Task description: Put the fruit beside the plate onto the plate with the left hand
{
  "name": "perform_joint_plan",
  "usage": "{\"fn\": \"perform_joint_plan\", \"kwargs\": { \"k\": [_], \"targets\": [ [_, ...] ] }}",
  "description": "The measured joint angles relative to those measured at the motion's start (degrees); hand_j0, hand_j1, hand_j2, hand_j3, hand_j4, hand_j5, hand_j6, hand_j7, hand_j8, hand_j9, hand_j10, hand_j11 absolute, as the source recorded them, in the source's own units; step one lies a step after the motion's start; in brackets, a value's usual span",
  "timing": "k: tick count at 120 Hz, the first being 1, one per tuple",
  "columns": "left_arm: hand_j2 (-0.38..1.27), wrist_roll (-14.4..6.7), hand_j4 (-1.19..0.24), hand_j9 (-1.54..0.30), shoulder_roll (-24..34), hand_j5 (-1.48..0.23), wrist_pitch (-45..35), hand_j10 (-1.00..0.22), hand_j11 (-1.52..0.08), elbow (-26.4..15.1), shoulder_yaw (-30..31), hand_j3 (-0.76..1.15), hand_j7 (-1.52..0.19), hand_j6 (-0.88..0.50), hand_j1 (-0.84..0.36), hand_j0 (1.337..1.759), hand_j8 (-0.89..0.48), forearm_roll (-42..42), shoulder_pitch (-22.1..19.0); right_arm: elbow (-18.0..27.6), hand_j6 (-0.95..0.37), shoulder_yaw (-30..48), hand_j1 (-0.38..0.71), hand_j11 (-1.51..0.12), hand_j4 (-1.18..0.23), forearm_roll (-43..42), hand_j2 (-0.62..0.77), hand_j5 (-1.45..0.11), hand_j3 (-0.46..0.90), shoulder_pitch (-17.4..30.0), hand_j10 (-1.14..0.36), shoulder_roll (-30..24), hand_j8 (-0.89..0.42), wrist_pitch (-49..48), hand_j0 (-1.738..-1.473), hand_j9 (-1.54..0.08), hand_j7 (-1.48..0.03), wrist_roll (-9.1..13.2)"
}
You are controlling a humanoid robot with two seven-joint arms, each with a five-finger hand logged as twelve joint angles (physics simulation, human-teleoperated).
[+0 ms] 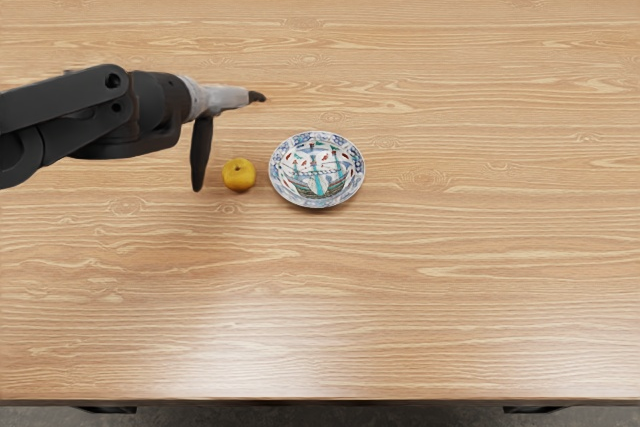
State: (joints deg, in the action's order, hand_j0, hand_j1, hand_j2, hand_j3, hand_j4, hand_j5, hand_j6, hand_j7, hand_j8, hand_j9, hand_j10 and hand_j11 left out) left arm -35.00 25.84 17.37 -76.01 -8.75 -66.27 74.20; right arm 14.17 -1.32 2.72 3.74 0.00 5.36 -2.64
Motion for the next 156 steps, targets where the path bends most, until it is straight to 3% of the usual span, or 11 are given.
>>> {"fn": "perform_joint_plan", "kwargs": {
  "k": [23, 67, 112, 156],
  "targets": [
    [0.00, 0.0, 0.00, 0.00, -2.2, 0.00, -4.6, 0.00, 0.00, -0.1, 4.8, 0.00, 0.00, 0.00, 0.35, 1.658, 0.00, -2.1, -1.4, 0.0, -0.02, 0.0, -0.32, -0.03, -0.02, 0.0, 0.00, -0.03, 0.00, -0.3, -0.02, 0.0, -0.02, 0.0, -1.658, -0.03, -0.03, 0.0],
    [0.00, 0.0, -0.01, -0.01, -3.5, -0.01, -9.1, -0.01, -0.01, 0.7, 7.2, 0.00, -0.01, -0.01, 0.34, 1.658, -0.01, -5.3, -2.9, 0.0, -0.02, 0.0, -0.32, -0.03, -0.02, 0.0, 0.00, -0.03, 0.00, -0.4, -0.02, 0.0, -0.02, 0.0, -1.658, -0.03, -0.03, 0.0],
    [0.02, 0.0, -0.10, -0.12, -5.3, -0.12, -9.6, -0.10, -0.12, 4.0, 9.5, 0.00, -0.12, -0.10, 0.24, 1.658, -0.10, -5.6, -2.7, 0.0, -0.02, 0.0, -0.32, -0.03, -0.02, 0.0, 0.00, -0.03, 0.00, -0.4, -0.02, 0.0, -0.02, 0.0, -1.658, -0.03, -0.03, 0.0],
    [0.04, 0.0, -0.20, -0.26, -7.4, -0.26, -9.9, -0.20, -0.26, 4.5, 10.3, 0.00, -0.26, -0.20, 0.11, 1.658, -0.20, -5.6, -2.7, 0.0, -0.02, 0.0, -0.32, -0.03, -0.02, 0.0, 0.00, -0.03, 0.00, -0.4, -0.02, 0.0, -0.02, 0.0, -1.658, -0.03, -0.03, 0.0]
  ]
}}
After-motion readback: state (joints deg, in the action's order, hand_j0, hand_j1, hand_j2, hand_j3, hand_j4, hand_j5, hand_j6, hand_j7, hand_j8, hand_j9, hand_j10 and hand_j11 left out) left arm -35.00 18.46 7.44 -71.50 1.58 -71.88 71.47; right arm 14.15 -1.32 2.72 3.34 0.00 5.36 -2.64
